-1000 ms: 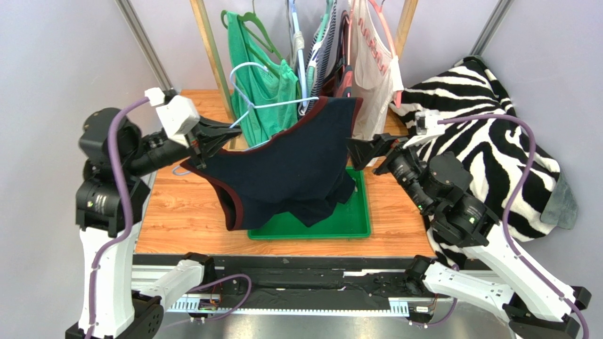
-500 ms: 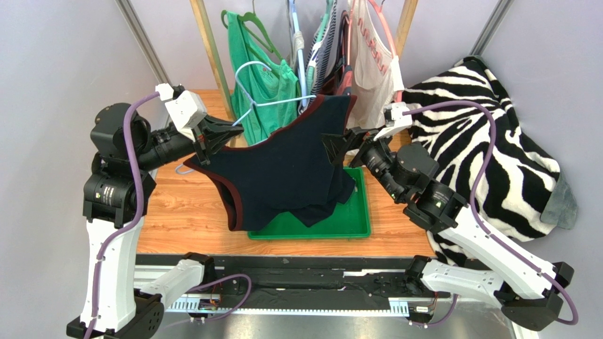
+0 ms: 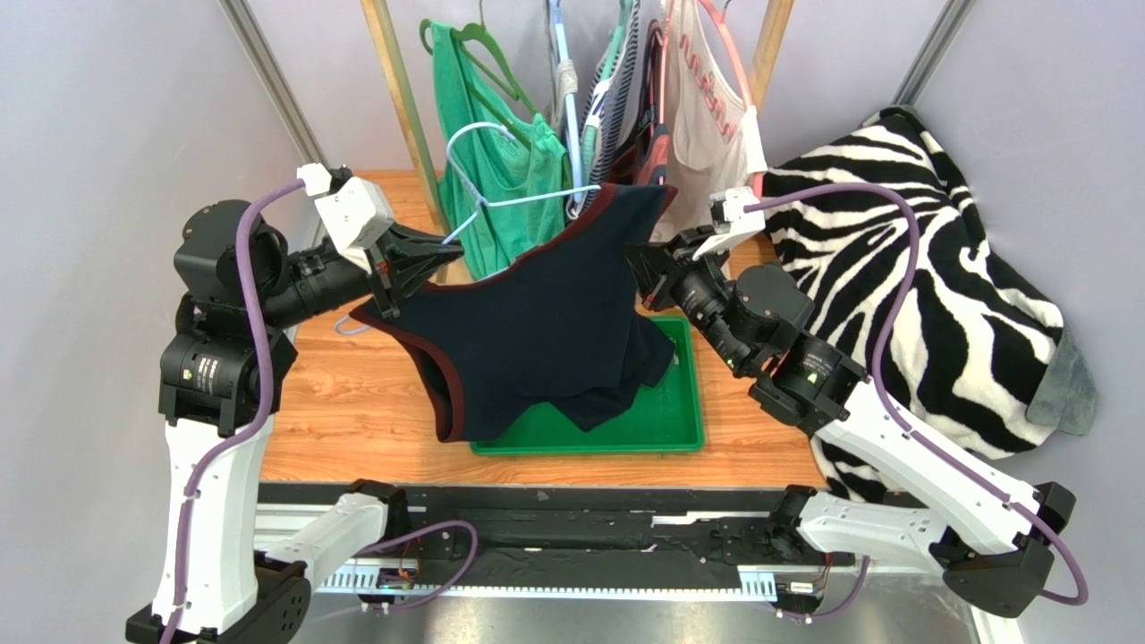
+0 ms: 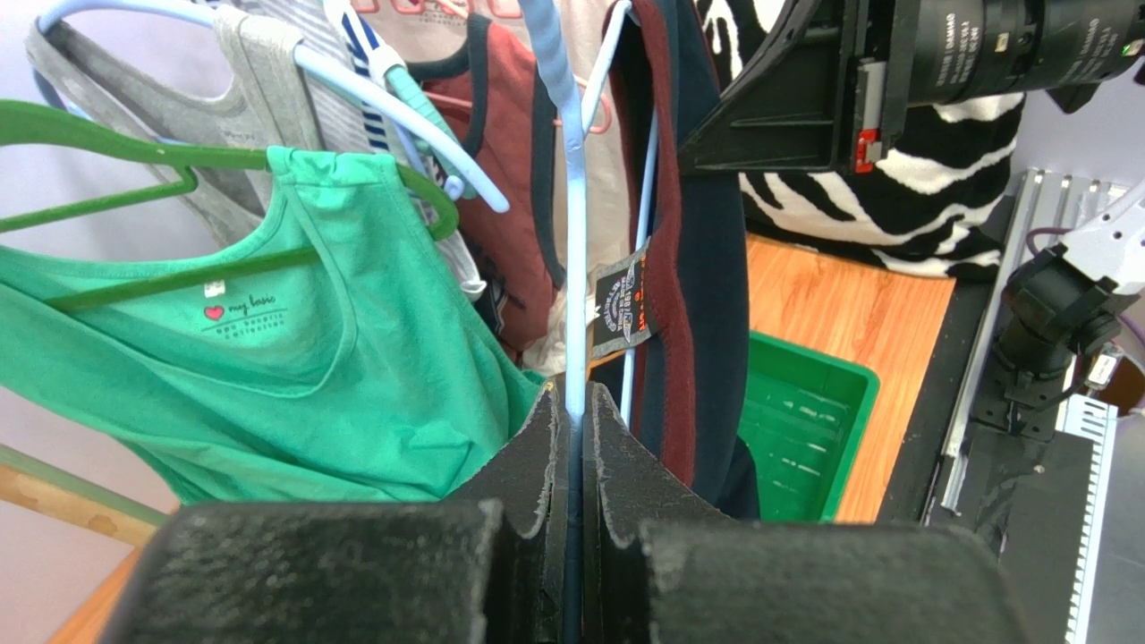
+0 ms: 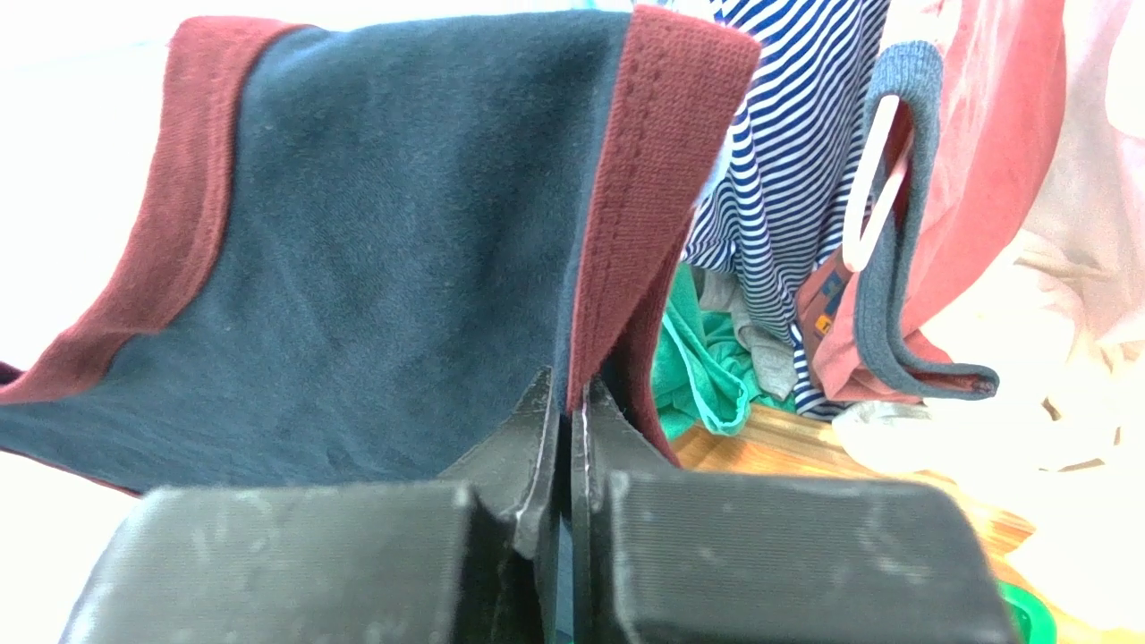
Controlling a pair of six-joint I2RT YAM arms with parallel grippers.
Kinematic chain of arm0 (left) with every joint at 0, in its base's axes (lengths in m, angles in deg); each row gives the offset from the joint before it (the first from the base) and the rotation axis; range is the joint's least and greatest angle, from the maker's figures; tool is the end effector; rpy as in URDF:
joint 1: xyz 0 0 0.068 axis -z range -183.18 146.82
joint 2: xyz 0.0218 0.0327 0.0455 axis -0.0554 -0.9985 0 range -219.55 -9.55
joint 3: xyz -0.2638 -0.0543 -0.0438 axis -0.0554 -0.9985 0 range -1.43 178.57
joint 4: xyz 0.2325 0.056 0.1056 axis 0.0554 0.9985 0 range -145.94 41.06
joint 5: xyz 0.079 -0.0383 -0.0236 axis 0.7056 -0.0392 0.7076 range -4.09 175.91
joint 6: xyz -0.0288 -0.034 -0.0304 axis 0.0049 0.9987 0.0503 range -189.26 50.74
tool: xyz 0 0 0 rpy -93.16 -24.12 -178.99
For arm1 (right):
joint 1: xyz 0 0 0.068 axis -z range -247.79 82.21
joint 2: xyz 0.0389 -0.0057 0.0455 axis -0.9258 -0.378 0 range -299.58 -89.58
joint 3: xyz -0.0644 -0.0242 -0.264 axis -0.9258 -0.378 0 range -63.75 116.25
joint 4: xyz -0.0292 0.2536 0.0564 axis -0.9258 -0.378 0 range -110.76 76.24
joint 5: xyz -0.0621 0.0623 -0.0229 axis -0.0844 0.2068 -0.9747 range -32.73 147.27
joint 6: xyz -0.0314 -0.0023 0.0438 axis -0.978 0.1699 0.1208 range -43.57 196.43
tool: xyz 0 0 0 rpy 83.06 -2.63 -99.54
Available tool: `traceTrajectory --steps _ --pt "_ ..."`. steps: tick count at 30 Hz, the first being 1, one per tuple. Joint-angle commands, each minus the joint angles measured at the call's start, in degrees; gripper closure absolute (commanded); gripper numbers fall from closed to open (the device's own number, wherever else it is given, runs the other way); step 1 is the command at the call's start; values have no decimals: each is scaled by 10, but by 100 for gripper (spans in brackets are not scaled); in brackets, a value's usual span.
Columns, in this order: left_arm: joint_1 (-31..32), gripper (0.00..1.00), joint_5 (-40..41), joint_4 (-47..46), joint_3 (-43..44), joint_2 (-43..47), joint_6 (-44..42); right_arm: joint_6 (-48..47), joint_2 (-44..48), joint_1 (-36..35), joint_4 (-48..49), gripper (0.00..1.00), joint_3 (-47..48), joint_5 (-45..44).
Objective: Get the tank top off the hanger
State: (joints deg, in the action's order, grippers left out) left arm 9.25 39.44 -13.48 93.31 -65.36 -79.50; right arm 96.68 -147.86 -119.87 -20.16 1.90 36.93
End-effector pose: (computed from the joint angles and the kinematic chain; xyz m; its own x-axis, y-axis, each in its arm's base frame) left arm 0.1143 -0.0517 0.5265 0.0928 0.1049 -0.9901 0.8520 0.5063 0.1335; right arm 0.1473 0.1690 0.4307 -0.1722 0.3068 -0.9361 -0.4971 0.7933 0.3514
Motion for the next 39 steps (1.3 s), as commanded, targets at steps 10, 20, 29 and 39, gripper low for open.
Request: traceTrajectory --steps 10,20,29,39 --pt "3 100 29 -11 -32 29 -48 -7 53 13 -37 100 63 -112" --pt "4 100 30 23 -7 53 -50 98 55 221 -92 100 18 -50" --pt "3 100 35 25 -7 48 -64 113 96 259 -140 100 -16 -71" --pt "7 100 14 3 25 11 -50 142 100 270 -131 100 -95 35"
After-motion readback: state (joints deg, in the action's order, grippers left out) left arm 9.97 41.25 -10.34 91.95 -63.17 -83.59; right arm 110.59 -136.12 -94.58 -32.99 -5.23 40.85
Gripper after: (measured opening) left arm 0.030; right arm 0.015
